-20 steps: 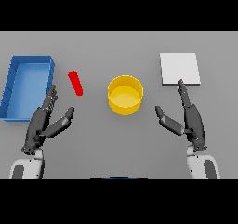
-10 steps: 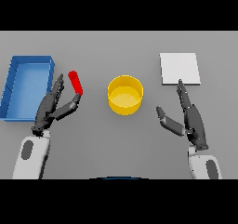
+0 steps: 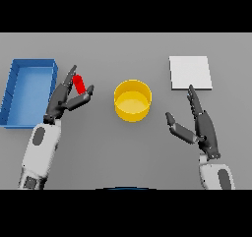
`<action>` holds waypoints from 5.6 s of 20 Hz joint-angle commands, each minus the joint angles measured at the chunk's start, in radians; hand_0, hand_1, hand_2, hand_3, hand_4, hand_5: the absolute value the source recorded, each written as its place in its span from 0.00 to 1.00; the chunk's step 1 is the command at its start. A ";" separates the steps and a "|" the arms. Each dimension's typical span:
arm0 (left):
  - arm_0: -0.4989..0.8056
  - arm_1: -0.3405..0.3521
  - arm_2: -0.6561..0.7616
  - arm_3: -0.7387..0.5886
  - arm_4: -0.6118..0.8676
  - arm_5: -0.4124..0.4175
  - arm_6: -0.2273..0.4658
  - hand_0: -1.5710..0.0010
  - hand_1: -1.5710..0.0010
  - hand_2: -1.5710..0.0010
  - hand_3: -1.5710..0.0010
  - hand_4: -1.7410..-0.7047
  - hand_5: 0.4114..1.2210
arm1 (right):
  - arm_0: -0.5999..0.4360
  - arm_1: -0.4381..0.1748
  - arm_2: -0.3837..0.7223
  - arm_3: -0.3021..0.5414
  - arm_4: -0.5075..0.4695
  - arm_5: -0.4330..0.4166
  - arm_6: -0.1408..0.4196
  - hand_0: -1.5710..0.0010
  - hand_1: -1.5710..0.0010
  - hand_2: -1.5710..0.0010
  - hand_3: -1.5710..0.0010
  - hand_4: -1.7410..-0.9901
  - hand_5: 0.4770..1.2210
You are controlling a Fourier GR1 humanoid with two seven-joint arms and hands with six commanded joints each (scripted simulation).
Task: Pick up the red beaker and tilt it to pour out 1 green nut into yellow bowl. Pick up the yellow bowl and place it on the metallic measuring scale.
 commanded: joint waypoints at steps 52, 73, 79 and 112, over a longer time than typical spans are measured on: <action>-0.383 0.163 -0.326 0.089 -0.355 -0.072 0.084 0.00 0.00 0.00 0.00 0.00 0.91 | 0.020 -0.010 0.015 -0.020 0.040 -0.008 -0.010 1.00 1.00 1.00 1.00 0.74 0.26; -0.773 0.190 -0.845 0.318 -0.918 -0.327 -0.075 0.00 0.00 0.00 0.03 0.01 1.00 | 0.016 0.031 0.003 -0.023 0.025 -0.040 0.009 1.00 1.00 1.00 1.00 0.73 0.14; -0.829 0.202 -0.968 0.330 -1.034 -0.314 -0.136 0.00 0.00 0.00 0.01 0.00 1.00 | 0.026 0.034 0.005 -0.022 0.022 -0.039 -0.014 1.00 1.00 1.00 1.00 0.79 0.12; -1.062 0.532 -0.150 0.885 -0.439 -0.159 0.120 0.00 0.00 0.00 0.01 0.00 1.00 | -0.035 0.006 0.012 0.025 0.024 -0.012 -0.050 1.00 1.00 1.00 1.00 0.81 0.19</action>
